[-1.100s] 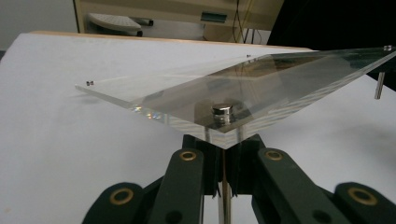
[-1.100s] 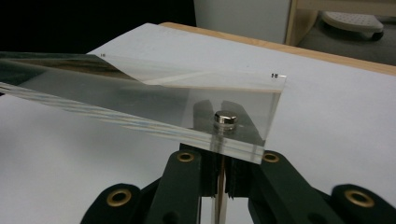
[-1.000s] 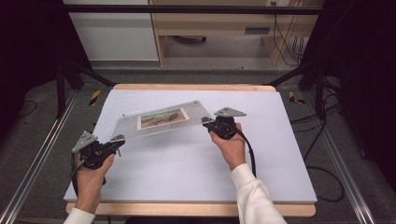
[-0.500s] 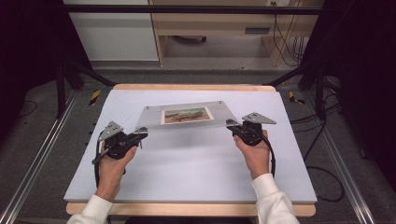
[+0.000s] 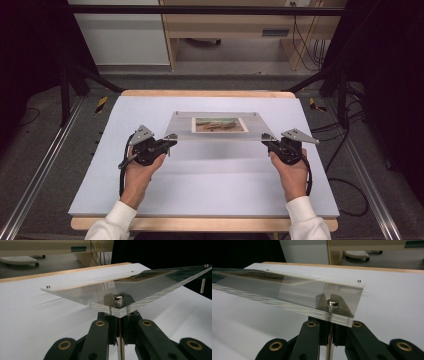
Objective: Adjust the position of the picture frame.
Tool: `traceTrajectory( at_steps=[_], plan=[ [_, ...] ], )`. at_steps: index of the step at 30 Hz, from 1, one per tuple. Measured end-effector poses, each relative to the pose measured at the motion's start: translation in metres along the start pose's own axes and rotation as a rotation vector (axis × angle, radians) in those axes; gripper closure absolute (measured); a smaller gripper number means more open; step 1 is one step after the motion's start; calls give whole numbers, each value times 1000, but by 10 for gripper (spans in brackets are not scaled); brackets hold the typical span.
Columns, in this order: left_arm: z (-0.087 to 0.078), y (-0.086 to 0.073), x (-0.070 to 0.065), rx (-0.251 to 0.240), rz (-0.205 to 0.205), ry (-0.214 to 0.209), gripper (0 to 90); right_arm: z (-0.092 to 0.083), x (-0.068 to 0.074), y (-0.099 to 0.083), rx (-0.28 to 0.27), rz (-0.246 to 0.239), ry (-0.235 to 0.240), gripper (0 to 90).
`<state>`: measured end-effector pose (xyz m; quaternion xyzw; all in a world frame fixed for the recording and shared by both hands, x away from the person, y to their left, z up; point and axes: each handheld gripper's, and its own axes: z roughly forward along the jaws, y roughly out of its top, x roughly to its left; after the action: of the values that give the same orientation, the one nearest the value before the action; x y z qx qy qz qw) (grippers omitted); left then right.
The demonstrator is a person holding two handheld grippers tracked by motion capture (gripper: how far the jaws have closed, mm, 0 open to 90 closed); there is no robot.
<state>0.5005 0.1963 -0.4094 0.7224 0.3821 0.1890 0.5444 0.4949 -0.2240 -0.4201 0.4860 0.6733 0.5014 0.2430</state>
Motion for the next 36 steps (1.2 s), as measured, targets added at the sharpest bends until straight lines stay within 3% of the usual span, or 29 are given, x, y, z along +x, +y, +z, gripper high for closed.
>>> traceTrajectory(
  at_steps=[11, 23, 36],
  plan=[
    [12, -3, 2, 2, 22, -16, 830, -5, -4, -10, -7, 9, -36, 847],
    [1, -17, 13, 8, 13, 5, 828, 6, 9, -15, 14, -9, -19, 845],
    [-4, -31, 15, 25, -2, 24, 826, 10, 15, -20, 28, -35, -6, 845]
  ],
)
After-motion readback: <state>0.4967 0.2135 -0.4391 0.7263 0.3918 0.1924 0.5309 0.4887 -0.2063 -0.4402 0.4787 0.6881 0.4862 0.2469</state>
